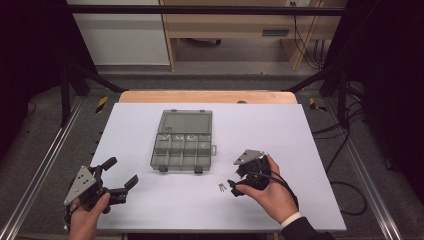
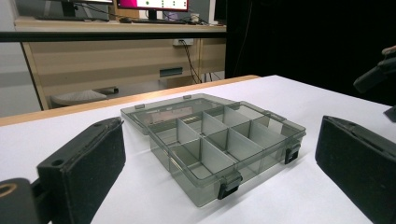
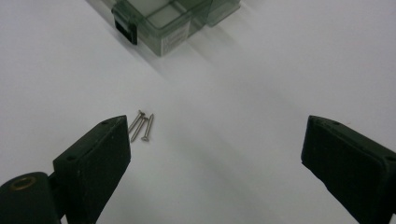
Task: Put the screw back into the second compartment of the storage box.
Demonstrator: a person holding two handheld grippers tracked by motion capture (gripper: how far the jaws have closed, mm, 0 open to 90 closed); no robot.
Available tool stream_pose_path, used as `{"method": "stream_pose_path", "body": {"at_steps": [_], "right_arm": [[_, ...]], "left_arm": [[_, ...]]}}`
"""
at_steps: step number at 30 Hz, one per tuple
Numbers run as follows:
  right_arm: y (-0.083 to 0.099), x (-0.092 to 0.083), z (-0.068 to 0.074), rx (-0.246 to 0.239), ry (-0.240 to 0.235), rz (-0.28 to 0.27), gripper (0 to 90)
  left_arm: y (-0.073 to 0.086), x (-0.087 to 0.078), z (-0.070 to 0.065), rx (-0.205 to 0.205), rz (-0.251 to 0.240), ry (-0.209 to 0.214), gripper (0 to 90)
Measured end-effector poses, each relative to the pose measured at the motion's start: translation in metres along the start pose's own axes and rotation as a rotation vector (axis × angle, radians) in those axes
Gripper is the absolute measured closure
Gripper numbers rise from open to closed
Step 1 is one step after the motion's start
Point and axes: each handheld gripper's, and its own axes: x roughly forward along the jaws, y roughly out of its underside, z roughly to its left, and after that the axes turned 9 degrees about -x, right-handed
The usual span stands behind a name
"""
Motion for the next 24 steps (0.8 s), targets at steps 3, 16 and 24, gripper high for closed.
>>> {"method": "stream_pose_path", "body": {"at_steps": [3, 16, 24], "right_arm": [[-0.003, 0.01, 0.002, -0.032, -0.021, 0.056, 8.5], [-0.008, 0.028, 0.015, -0.021, -0.081, 0.081, 15.3], [-0.005, 0.035, 0.019, 0.015, -0.102, 0.079, 37.6]], "left_arm": [[0.0, 0.001, 0.0, -0.002, 0.001, 0.002, 1.5], [0.001, 0.002, -0.001, 0.005, 0.009, 0.006, 1.6], [0.001, 0.002, -0.001, 0.01, 0.012, 0.007, 1.7]]}}
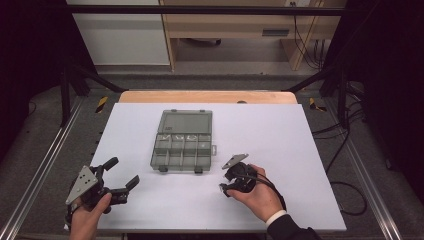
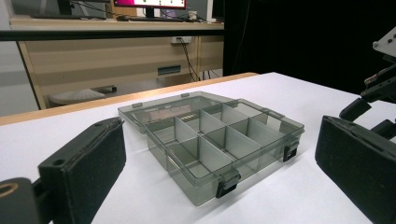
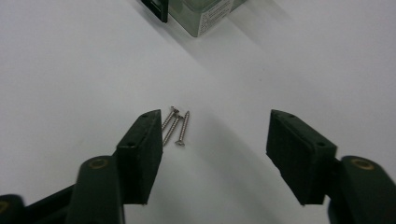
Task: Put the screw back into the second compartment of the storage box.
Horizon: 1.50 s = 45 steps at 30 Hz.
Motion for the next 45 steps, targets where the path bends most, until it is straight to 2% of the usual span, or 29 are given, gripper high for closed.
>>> {"method": "stream_pose_path", "body": {"at_steps": [1, 2, 5, 11, 14, 24, 25, 28, 33, 35, 43, 45], "right_arm": [[0.0, 0.002, 0.0, 0.023, -0.005, -0.006, 44.9], [0.0, 0.002, 0.0, 0.023, -0.005, -0.006, 44.9], [0.0, 0.007, 0.001, 0.047, -0.032, -0.002, 55.4], [0.0, 0.016, 0.004, 0.042, -0.042, -0.003, 64.8], [0.001, 0.02, 0.006, 0.052, -0.055, 0.016, 69.3], [0.004, 0.023, 0.004, 0.069, -0.064, 0.036, 77.5], [0.004, 0.024, 0.004, 0.087, -0.072, 0.03, 78.5], [0.005, 0.026, 0.002, 0.079, -0.072, 0.033, 79.6], [0.005, 0.027, 0.0, 0.1, -0.086, 0.023, 87.6], [0.005, 0.027, 0.0, 0.107, -0.085, 0.023, 87.6], [-0.001, 0.011, -0.006, 0.108, -0.082, -0.044, 87.7], [-0.01, 0.004, -0.009, 0.079, -0.073, -0.078, 87.7]], "left_arm": [[0.0, 0.0, 0.0, -0.003, -0.002, 0.0, 1.7], [0.0, 0.0, 0.0, -0.003, -0.002, 0.0, 1.7], [0.0, 0.0, 0.0, 0.001, 0.003, -0.001, 1.7], [0.0, 0.001, -0.001, 0.004, 0.007, -0.001, 1.8], [0.0, 0.001, -0.001, 0.008, 0.009, 0.001, 1.8], [0.0, 0.001, -0.001, 0.011, 0.012, 0.003, 1.8], [0.0, 0.001, -0.002, 0.013, 0.013, 0.004, 1.8], [0.001, 0.002, -0.002, 0.012, 0.011, 0.004, 1.9], [0.001, 0.001, -0.002, 0.014, 0.013, 0.004, 1.9], [0.001, 0.001, -0.002, 0.014, 0.013, 0.003, 1.9], [0.001, 0.002, -0.002, 0.018, 0.015, 0.004, 1.9], [0.001, 0.002, -0.002, 0.021, 0.018, 0.003, 1.9]]}}
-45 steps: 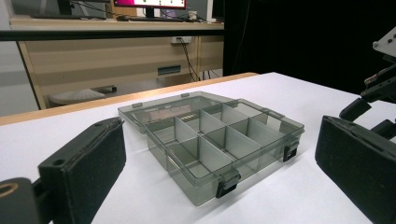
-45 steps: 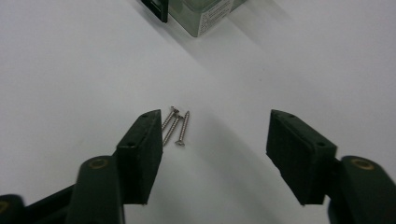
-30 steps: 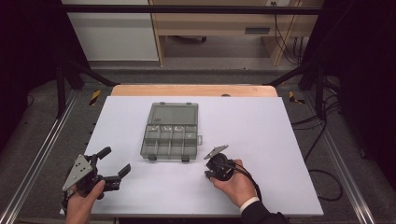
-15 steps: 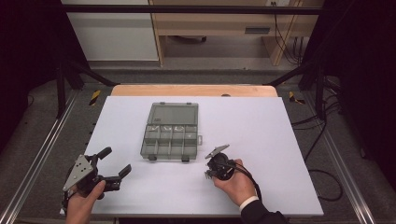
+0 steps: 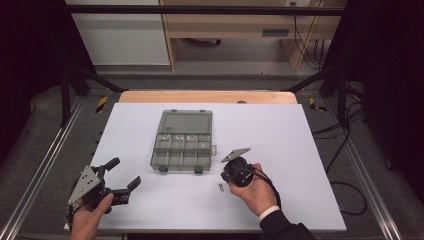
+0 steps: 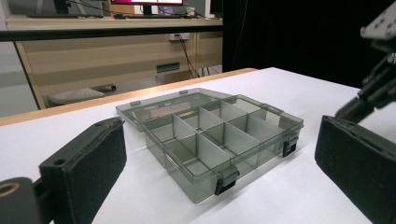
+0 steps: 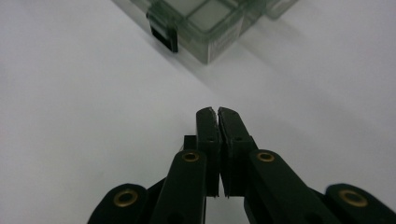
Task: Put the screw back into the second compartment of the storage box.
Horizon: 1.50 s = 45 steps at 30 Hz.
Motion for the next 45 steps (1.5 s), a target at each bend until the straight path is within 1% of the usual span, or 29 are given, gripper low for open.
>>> {"method": "stream_pose_path", "body": {"at_steps": [1, 2, 4, 5, 9, 10, 11, 12, 13, 15, 18, 21, 24, 26, 28, 30, 32, 33, 37, 38, 39, 40, 42, 45], "right_arm": [[0.0, 0.0, 0.0, 0.0, 0.0, 0.0, 87.7], [-0.004, -0.002, 0.0, -0.006, 0.001, -0.016, 87.7], [-0.013, -0.009, -0.001, -0.038, 0.004, -0.06, 87.7], [-0.017, -0.012, -0.001, -0.036, 0.003, -0.07, 87.7], [-0.029, -0.019, -0.004, -0.059, 0.003, -0.105, 87.7], [-0.034, -0.019, -0.005, -0.069, 0.004, -0.127, 87.7], [-0.034, -0.019, -0.005, -0.069, 0.004, -0.127, 87.7], [-0.04, -0.017, -0.006, -0.076, 0.0, -0.145, 87.7], [-0.04, -0.017, -0.006, -0.076, 0.0, -0.145, 87.7], [-0.046, -0.013, -0.007, -0.082, -0.003, -0.157, 87.7], [-0.053, -0.005, -0.007, -0.069, -0.025, -0.186, 87.7], [-0.055, -0.002, -0.007, -0.074, -0.024, -0.191, 87.7], [-0.059, 0.0, -0.005, -0.07, -0.018, -0.21, 87.7], [-0.064, 0.001, 0.001, -0.06, -0.024, -0.238, 87.7], [-0.074, 0.003, 0.01, -0.09, -0.006, -0.265, 87.7], [-0.076, 0.004, 0.011, -0.09, -0.003, -0.268, 87.7], [-0.082, 0.01, 0.012, -0.074, -0.004, -0.285, 87.6], [-0.082, 0.01, 0.012, -0.074, -0.004, -0.285, 87.6], [-0.09, 0.022, 0.012, -0.072, -0.001, -0.299, 87.6], [-0.094, 0.031, 0.012, -0.061, -0.016, -0.297, 87.6], [-0.094, 0.031, 0.012, -0.061, -0.016, -0.297, 87.6], [-0.1, 0.042, 0.013, -0.065, -0.02, -0.284, 87.6], [-0.102, 0.045, 0.013, -0.068, -0.02, -0.285, 87.6], [-0.11, 0.054, 0.014, -0.078, -0.004, -0.285, 87.6]], "left_arm": [[0.0, 0.0, 0.0, 0.002, 0.001, -0.001, 1.9], [0.0, 0.0, 0.0, 0.002, 0.003, -0.002, 1.9], [0.0, 0.0, 0.0, 0.002, 0.005, -0.002, 2.0], [0.0, 0.0, 0.0, 0.002, 0.005, -0.002, 2.0], [0.001, 0.0, 0.0, 0.004, 0.007, -0.002, 2.0], [0.001, 0.0, -0.001, 0.005, 0.007, -0.002, 1.9], [0.001, 0.0, -0.001, 0.005, 0.007, -0.003, 1.9], [0.001, 0.0, -0.001, 0.006, 0.008, -0.003, 2.0], [0.001, 0.001, -0.001, 0.009, 0.01, -0.003, 2.0], [0.001, 0.0, -0.001, 0.013, 0.014, -0.006, 2.0], [0.001, 0.0, 0.0, 0.009, 0.012, -0.012, 1.9], [0.001, 0.0, 0.0, 0.008, 0.01, -0.014, 2.0], [0.001, 0.0, -0.001, 0.023, 0.017, -0.018, 2.0], [0.001, -0.001, 0.0, 0.021, 0.017, -0.022, 2.1], [0.001, -0.001, 0.0, 0.018, 0.016, -0.024, 2.1], [0.001, -0.001, 0.0, 0.019, 0.016, -0.023, 2.1], [0.001, -0.001, 0.0, 0.021, 0.017, -0.021, 2.1], [0.001, 0.0, 0.0, 0.022, 0.018, -0.02, 2.1], [0.001, -0.001, 0.0, 0.026, 0.015, -0.025, 2.2], [0.0, -0.001, 0.0, 0.026, 0.01, -0.028, 2.5], [0.0, -0.002, 0.001, 0.025, 0.006, -0.032, 2.5], [0.0, -0.002, 0.002, 0.016, 0.003, -0.034, 2.5], [0.0, -0.002, 0.003, 0.014, 0.004, -0.038, 2.5], [0.0, -0.002, 0.002, 0.015, 0.003, -0.035, 2.5]]}}
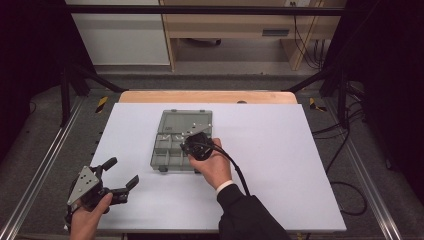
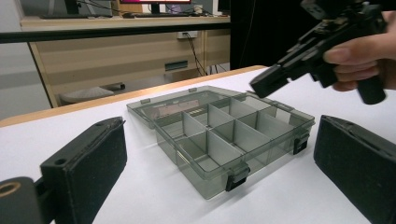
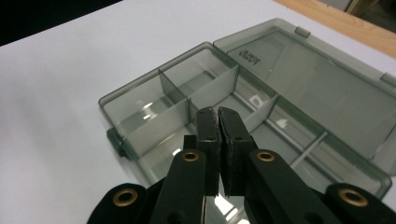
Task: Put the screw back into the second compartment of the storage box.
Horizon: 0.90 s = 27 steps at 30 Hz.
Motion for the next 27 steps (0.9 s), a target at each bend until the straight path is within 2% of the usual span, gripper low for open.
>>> {"method": "stream_pose_path", "body": {"at_steps": [5, 11, 16, 27], "right_arm": [[-0.009, 0.012, -0.002, -0.008, 0.016, -0.009, 87.6], [-0.016, 0.017, -0.004, -0.009, 0.024, -0.024, 87.6], [-0.018, 0.023, -0.005, -0.015, 0.031, -0.015, 87.6], [-0.02, 0.039, -0.011, 0.014, 0.035, 0.004, 87.4]], "left_arm": [[0.0, 0.0, 0.0, -0.004, -0.003, 0.001, 2.5], [0.0, 0.0, 0.0, -0.004, -0.002, 0.004, 2.4], [0.0, 0.0, 0.0, -0.005, -0.002, 0.006, 2.4], [0.0, 0.001, -0.002, 0.002, 0.003, 0.01, 2.4]]}}
